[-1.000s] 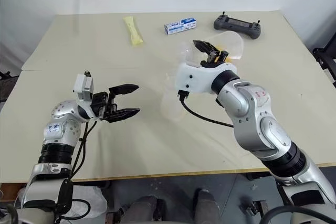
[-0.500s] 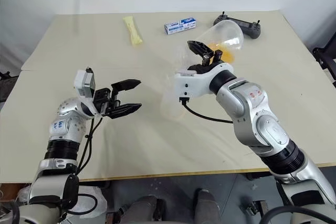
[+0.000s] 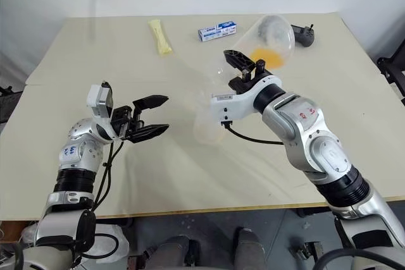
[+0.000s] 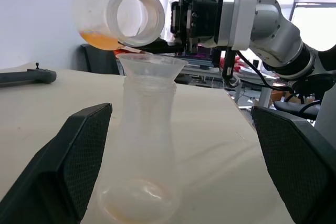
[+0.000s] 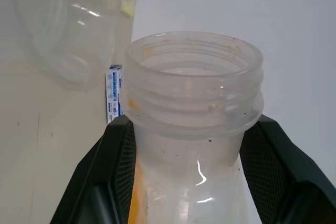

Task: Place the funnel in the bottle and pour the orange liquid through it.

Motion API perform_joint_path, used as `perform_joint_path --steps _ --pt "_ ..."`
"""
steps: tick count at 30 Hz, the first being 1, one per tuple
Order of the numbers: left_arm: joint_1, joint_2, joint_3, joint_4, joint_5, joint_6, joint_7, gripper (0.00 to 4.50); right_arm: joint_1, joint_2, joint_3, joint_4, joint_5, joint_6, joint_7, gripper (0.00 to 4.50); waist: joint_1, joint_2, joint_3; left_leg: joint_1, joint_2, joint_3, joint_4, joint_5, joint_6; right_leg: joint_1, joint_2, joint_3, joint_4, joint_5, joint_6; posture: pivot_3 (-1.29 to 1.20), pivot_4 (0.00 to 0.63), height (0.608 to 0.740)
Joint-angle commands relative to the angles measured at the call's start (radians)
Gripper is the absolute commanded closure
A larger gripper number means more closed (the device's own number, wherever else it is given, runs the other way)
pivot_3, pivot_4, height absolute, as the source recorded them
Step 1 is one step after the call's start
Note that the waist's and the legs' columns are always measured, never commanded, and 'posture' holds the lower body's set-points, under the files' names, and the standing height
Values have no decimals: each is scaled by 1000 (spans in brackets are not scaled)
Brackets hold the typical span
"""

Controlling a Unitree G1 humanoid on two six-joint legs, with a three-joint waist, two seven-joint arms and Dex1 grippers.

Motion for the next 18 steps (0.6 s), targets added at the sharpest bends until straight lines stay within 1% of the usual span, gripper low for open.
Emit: perform_joint_path --steps 1,18 --pt "-13 -2 4 -15 -14 -3 -3 0 -1 -13 -62 -18 -32 -38 -11 2096 1 0 0 0 0 0 0 0 0 0 0 0 0 0 0 0 150 740" --pt "-20 -5 2 -9 -11 0 -4 0 6 -6 -87 17 -102 -148 -24 2096 0 0 0 0 0 0 0 0 0 0 0 0 0 0 0 0 150 740"
